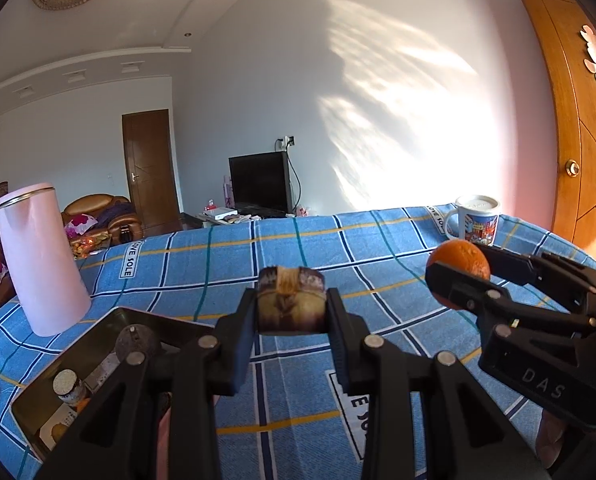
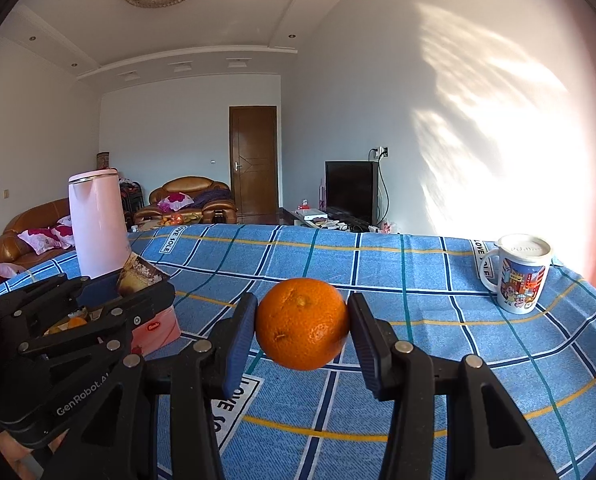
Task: Organize fruits
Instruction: 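Carry the jar with the left gripper toward the tin while the right carries the orange, then lower into the tin and open both grippers, releasing jar and orange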
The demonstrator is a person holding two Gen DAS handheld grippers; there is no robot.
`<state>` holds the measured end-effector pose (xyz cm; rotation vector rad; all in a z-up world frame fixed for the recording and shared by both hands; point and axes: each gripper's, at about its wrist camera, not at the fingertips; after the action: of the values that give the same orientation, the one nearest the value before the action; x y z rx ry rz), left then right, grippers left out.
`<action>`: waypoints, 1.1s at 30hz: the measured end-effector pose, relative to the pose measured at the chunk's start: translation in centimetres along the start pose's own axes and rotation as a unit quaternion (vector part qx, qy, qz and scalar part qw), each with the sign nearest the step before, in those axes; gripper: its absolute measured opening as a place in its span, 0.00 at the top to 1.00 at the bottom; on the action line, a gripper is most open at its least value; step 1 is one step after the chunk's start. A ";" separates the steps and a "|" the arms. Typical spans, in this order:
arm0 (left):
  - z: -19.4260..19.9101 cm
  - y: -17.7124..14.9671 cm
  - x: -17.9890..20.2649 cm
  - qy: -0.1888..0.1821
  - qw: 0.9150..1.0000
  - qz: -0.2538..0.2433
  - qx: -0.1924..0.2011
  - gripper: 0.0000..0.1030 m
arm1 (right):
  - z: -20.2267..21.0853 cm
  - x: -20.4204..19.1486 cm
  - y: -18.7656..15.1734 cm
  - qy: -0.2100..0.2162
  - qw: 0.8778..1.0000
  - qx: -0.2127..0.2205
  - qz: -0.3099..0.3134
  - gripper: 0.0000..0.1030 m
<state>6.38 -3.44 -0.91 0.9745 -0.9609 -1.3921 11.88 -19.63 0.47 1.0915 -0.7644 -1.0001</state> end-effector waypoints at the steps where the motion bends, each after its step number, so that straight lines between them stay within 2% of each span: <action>1: 0.1 -0.1 -0.1 -0.001 1.000 0.001 -0.002 0.66 | 0.0 -0.2 0.0 0.002 1.000 -0.003 0.002 0.53; 7: 0.5 -0.4 -1.5 0.005 1.000 0.006 -0.014 0.66 | -0.9 -1.6 0.0 0.020 0.999 -0.025 0.008 0.53; 11: 0.8 -0.3 -4.2 0.022 0.999 0.023 -0.028 0.66 | -1.7 -3.2 0.5 0.040 0.998 -0.037 0.013 0.53; 18: 1.3 -0.3 -10.0 0.069 0.995 0.050 -0.057 0.66 | -3.0 -8.4 2.1 0.097 0.994 -0.046 0.036 0.53; 25: 1.3 -1.2 -14.8 0.106 0.987 0.080 -0.092 0.66 | -4.2 -13.9 2.6 0.150 0.985 -0.063 0.057 0.53; 33: 0.9 -2.0 -17.2 0.112 0.982 0.092 -0.117 0.66 | -5.8 -17.4 1.4 0.175 0.977 -0.095 0.072 0.53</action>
<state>5.43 13.81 -1.98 0.8233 -0.6838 -1.1806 10.93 -1.31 -0.38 0.9957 -0.4441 -0.7147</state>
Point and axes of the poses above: each gripper's, at about its wrist camera, not at the fingertips, and z roughly against the way its jaws point, x to its right, y to its top, and after that the axes turned 4 degrees about -y, right-handed
